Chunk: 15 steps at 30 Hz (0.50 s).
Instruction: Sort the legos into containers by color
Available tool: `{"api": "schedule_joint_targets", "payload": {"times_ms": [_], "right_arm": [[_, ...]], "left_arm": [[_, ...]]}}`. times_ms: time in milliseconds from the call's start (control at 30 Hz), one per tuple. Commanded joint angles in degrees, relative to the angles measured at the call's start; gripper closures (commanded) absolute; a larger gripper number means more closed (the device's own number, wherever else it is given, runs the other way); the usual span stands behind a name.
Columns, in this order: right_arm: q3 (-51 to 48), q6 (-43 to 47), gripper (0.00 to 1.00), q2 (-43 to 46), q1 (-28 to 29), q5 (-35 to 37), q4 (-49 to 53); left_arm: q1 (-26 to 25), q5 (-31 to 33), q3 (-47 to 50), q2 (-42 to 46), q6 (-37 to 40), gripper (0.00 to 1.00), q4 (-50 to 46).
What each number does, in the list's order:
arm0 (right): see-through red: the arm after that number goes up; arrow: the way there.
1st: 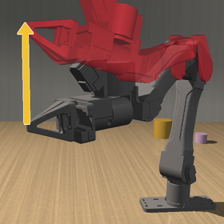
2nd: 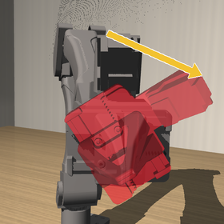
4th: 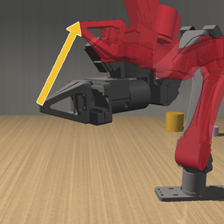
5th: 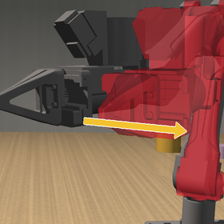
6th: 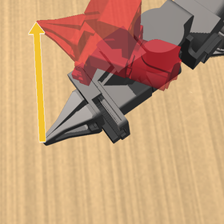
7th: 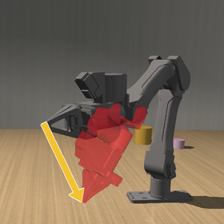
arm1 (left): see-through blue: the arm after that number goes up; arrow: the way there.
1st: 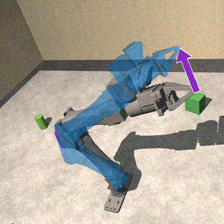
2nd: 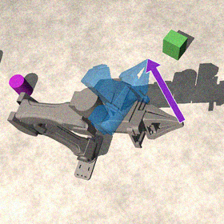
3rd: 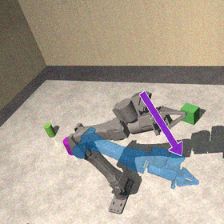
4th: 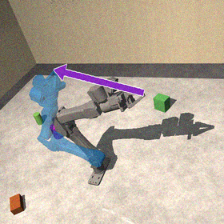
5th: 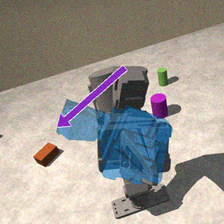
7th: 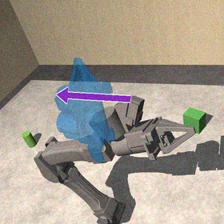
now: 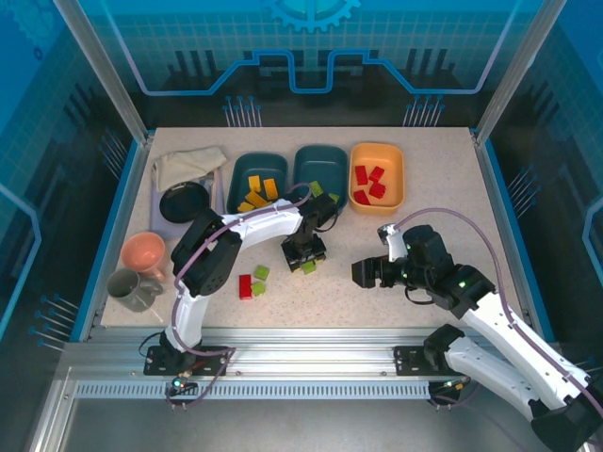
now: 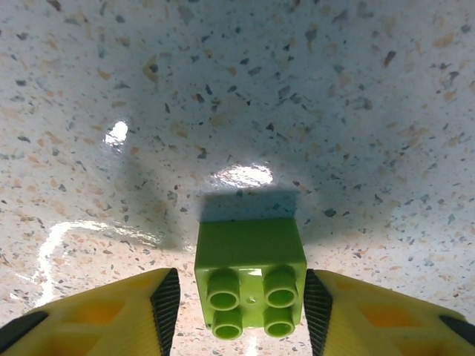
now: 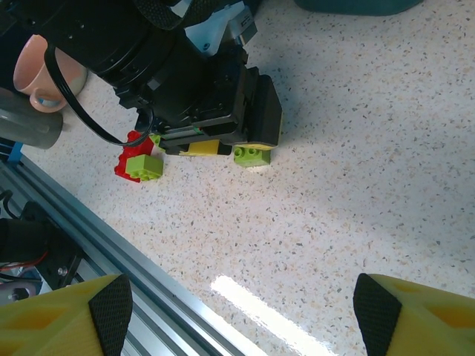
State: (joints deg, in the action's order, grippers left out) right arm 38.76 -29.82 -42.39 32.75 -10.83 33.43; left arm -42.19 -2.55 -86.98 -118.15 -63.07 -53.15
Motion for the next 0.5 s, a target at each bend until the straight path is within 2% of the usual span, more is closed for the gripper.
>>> {"api": "schedule_joint_targets", "payload": {"times_ms": [0, 133, 367, 467], "right_arm": [[-0.85, -0.43, 0.19, -0.53, 0.82, -0.98, 0.32], [-0.57, -0.37, 0.19, -1.29, 0.8, -1.34, -0.17], [0.43, 0.12, 0.19, -3.2, 0.82, -1.56, -0.5], [0.67, 0.12, 0.19, -3.9, 0.78, -1.38, -0.81]], "left_arm": [[-0.67, 1.25, -0.91, -1.29, -0.75, 0.54, -1.2], [-0.79, 1.17, -0.82, -1.77, -0.25, 0.58, -0.57], [-0.78, 1.84, -0.96, -2.26, 0.8, 0.5, -1.02], [-0.81, 1.83, -0.86, -2.44, 1.05, 0.57, -0.83]]}}
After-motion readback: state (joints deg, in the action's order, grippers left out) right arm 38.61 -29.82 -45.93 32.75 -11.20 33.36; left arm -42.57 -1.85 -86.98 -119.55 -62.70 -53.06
